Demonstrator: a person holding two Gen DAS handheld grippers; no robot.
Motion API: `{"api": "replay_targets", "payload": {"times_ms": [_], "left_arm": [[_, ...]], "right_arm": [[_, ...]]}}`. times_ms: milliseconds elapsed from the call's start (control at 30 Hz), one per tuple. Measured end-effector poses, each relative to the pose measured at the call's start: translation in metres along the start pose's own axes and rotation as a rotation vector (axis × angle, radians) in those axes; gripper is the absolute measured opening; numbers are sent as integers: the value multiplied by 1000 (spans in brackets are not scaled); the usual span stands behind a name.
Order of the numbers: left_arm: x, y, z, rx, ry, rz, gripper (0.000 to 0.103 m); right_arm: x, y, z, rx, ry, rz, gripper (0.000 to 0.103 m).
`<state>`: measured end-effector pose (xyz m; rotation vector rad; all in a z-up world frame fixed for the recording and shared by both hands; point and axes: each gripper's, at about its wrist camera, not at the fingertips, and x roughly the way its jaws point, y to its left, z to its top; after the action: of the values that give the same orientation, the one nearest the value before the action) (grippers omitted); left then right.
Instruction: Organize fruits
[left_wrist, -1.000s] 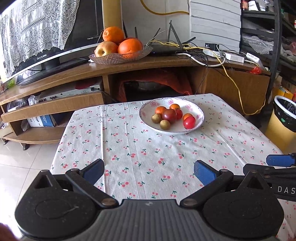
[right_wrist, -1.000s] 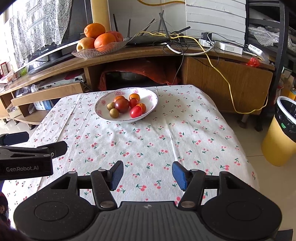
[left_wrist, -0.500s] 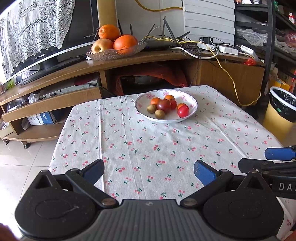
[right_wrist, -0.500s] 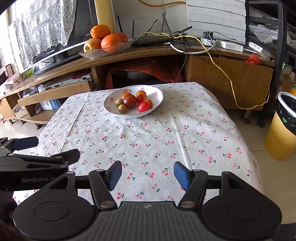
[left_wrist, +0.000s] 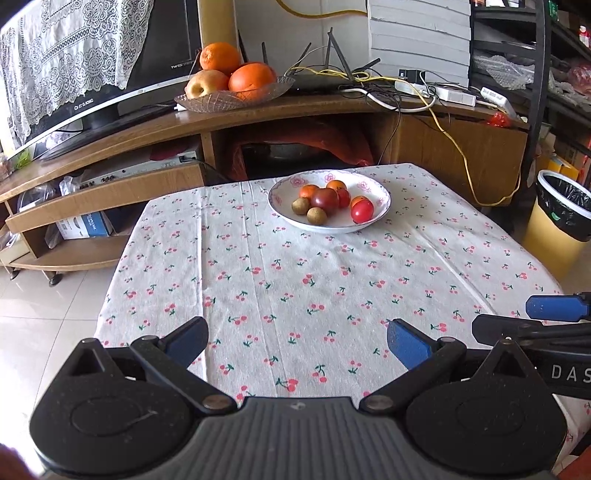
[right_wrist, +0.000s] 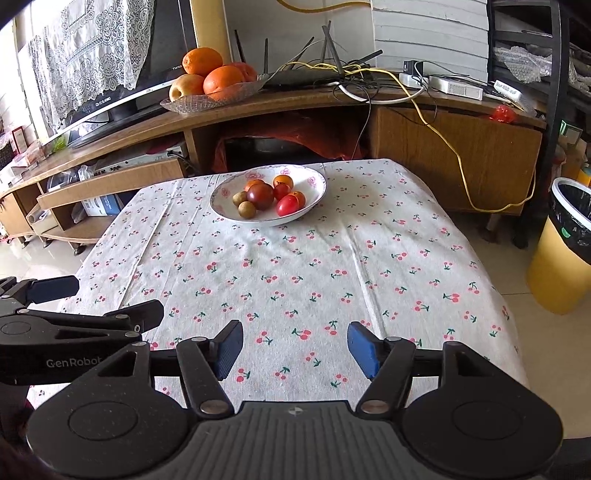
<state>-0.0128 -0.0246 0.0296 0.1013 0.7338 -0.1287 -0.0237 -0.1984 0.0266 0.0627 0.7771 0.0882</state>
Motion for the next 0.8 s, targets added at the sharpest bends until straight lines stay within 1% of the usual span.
{"api": "replay_targets", "payload": {"times_ms": [100, 233, 567, 800], "left_arm": [[-1, -2, -2, 3, 2, 10, 103], [-2, 0, -5, -15, 17, 1, 103], [-8, -2, -9, -12, 16, 0, 103], [-13, -7, -16, 8, 24, 27, 103]], "right_arm": [[0, 0, -2, -1, 8, -2, 58], [-1, -1, -4, 2, 10, -3, 59], [-3, -2, -9, 6, 24, -12, 59], [-5, -1, -15, 3, 46, -25, 59]]}}
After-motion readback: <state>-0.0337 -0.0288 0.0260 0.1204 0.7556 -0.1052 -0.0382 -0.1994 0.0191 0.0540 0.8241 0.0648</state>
